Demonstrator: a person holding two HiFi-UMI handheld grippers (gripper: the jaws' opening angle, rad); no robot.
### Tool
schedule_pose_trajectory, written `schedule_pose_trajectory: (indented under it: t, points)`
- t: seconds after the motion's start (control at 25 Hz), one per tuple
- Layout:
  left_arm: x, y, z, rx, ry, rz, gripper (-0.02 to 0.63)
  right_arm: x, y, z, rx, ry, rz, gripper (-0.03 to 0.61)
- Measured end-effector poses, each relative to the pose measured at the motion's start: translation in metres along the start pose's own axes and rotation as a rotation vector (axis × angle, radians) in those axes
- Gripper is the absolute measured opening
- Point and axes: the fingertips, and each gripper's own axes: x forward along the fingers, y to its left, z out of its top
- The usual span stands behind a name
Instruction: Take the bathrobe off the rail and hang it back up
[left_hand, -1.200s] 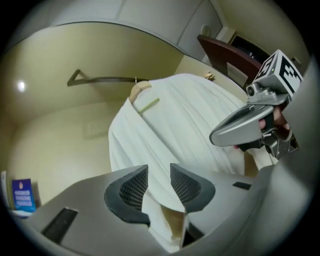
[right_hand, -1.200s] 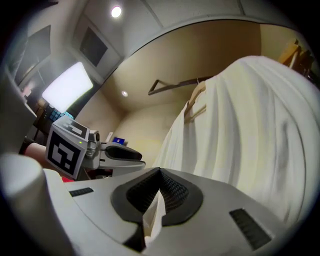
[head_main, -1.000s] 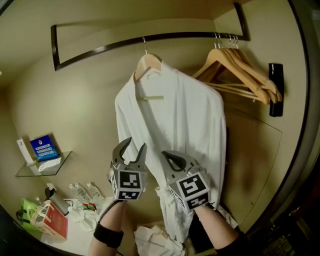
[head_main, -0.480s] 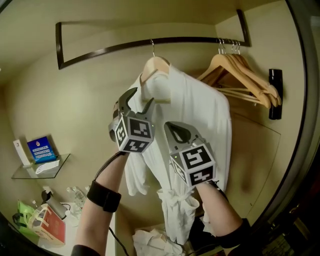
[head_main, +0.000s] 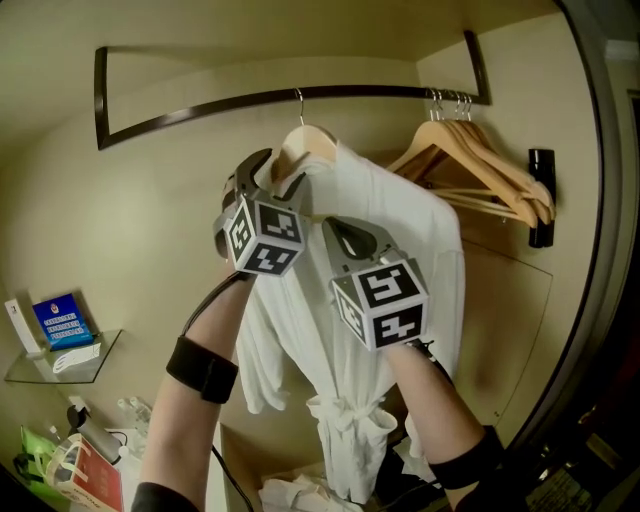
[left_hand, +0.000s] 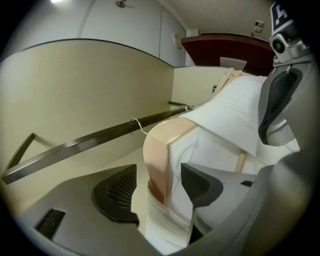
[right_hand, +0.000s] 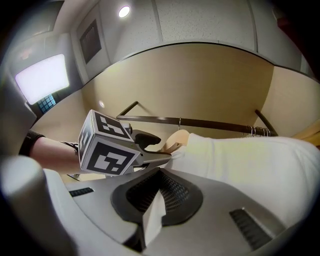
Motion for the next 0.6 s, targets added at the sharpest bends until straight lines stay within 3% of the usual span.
schedule_pose_trajectory:
  t: [0.2, 0.48, 0.6]
  points:
    - [0.015, 0.007, 0.012, -0.011, -0.049, -0.044, 0.290, 0.013, -0.009, 0.003, -0.034, -0.007, -0.034, 0.025]
    - [0.036, 0.006, 0.015, -0.022, -0.054, -0.098, 0.290, 0.022, -0.006, 0.007, -0.061, -0.015, -0.034, 0.025]
    - [0.040, 0.008, 0.017, -0.014, -0.065, -0.100, 0.267, 0.024, -0.005, 0.007, -0.074, -0.015, -0.031, 0.025]
